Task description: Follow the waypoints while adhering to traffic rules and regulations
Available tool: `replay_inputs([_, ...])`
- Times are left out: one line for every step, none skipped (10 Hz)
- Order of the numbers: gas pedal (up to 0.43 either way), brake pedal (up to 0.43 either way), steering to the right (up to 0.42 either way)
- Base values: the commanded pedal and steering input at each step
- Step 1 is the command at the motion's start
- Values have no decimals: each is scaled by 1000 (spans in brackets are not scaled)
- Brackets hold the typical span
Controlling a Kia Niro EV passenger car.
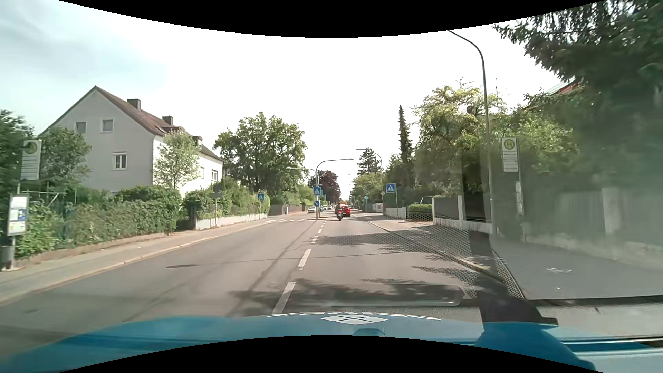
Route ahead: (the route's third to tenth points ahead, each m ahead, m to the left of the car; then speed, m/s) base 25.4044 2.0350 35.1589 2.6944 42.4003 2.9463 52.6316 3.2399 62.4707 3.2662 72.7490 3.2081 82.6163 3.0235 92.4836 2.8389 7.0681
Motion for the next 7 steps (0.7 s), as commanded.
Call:
replay_inputs([0,0,29])
replay_inputs([0,0,28])
replay_inputs([0,0,25])
replay_inputs([0,0,22])
replay_inputs([0,0,20])
replay_inputs([0,0,19])
replay_inputs([0,37,18])
